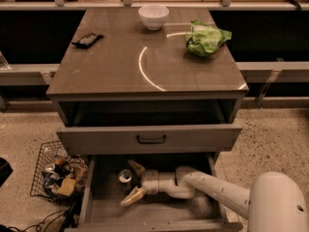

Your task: Place redbull can into middle drawer

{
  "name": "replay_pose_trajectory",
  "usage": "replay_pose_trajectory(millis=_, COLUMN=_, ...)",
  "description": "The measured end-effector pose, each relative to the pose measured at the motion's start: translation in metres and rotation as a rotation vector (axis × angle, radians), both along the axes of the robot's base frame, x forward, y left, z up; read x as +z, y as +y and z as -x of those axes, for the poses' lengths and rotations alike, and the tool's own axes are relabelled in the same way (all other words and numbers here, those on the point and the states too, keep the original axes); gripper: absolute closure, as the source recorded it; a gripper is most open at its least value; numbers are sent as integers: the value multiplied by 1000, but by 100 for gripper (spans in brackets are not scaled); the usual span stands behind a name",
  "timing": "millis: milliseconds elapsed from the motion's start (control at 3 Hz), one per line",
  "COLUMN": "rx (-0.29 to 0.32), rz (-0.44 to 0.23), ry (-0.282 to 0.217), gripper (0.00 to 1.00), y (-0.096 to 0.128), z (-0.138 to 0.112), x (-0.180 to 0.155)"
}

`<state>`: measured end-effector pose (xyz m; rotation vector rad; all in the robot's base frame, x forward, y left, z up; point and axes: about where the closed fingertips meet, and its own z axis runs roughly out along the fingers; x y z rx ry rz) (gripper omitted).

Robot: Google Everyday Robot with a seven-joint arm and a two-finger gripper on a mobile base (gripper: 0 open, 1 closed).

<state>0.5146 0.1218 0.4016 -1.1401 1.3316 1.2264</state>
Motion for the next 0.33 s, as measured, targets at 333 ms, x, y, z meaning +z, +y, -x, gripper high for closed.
replay_pose_trajectory(millis=333, rx=0, rz=0, ry=0, gripper=0, y=0, z=0, x=0)
